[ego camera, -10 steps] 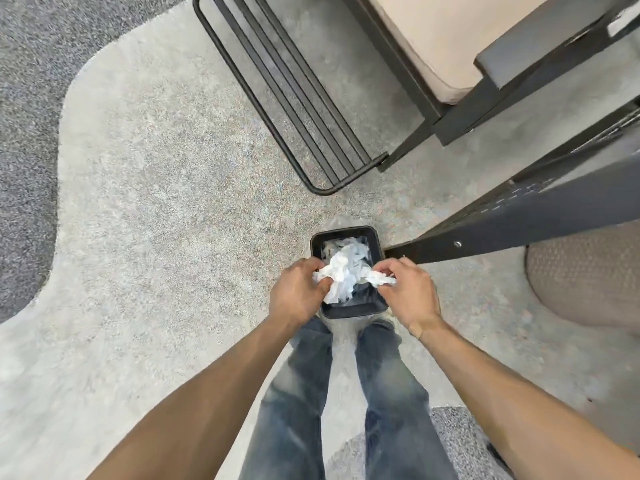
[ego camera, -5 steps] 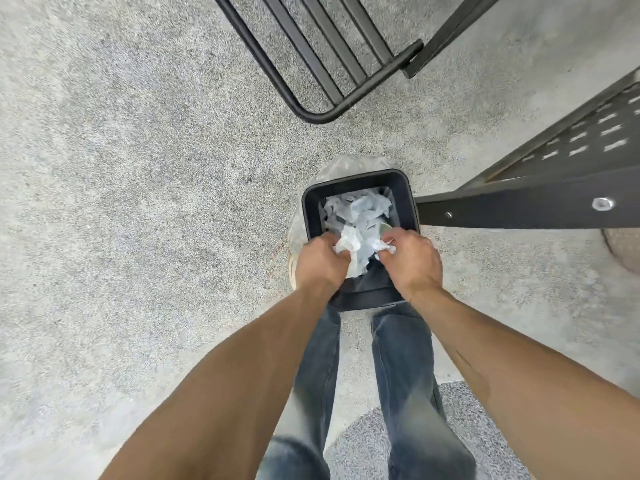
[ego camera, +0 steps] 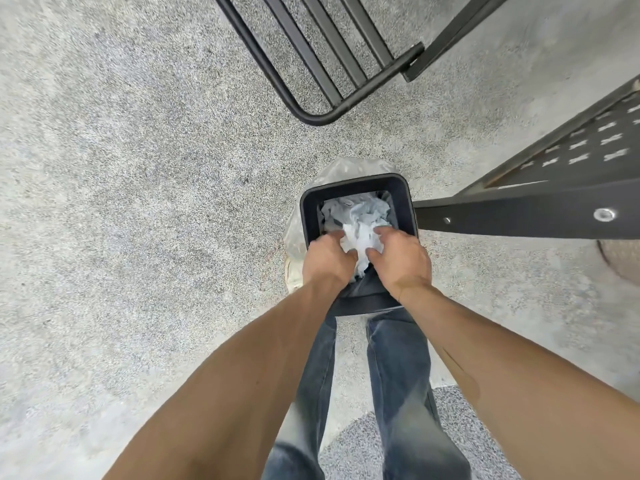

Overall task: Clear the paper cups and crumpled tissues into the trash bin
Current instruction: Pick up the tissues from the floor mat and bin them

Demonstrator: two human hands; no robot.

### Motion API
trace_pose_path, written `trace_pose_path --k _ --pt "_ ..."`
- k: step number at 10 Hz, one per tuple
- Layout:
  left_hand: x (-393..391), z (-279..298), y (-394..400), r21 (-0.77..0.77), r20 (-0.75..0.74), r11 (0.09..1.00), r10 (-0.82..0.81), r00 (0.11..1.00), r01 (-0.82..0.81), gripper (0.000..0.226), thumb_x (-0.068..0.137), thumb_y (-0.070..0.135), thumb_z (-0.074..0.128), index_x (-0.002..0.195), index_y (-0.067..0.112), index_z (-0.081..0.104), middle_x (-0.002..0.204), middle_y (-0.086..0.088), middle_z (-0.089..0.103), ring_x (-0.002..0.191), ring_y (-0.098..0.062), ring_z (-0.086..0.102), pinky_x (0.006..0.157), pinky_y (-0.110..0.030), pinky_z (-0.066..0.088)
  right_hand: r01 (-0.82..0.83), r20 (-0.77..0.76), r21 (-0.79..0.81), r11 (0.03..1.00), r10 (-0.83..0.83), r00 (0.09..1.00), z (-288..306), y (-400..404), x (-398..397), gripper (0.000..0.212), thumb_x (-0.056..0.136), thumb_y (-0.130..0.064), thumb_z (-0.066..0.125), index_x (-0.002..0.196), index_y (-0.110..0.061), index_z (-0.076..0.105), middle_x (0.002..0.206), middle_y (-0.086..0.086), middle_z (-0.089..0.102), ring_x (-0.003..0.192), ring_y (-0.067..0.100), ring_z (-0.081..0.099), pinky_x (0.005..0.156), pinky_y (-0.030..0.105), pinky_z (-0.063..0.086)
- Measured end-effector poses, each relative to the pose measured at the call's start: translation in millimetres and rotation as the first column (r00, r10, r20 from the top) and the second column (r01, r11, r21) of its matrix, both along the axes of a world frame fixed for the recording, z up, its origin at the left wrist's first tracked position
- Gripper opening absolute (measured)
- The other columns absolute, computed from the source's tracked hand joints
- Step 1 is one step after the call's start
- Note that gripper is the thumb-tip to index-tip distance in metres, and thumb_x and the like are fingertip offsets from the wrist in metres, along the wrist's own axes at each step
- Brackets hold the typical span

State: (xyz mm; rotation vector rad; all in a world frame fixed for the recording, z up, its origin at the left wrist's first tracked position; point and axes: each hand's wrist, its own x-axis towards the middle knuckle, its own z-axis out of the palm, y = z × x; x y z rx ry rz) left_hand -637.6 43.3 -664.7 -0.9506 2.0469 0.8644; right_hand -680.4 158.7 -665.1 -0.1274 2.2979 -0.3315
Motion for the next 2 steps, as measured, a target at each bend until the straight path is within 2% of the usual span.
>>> trace_pose_path --k 2 --pt "-3 51 -8 -0.012 -0.079 0.999 -0.033 0.996 0.033 0.046 0.089 0.029 0.062 0.134 0.021 0.055 0.13 -0.008 0.061 0.112 -0.027 0.061 0.088 -0.031 0.048 -0.037 -0.04 -0.005 0.999 0.037 0.999 57 4 -10 0.044 0.09 -0.034 0.061 0.132 -0.025 0.052 0.122 0.005 0.063 0.107 0.028 0.061 0.084 0.036 0.048"
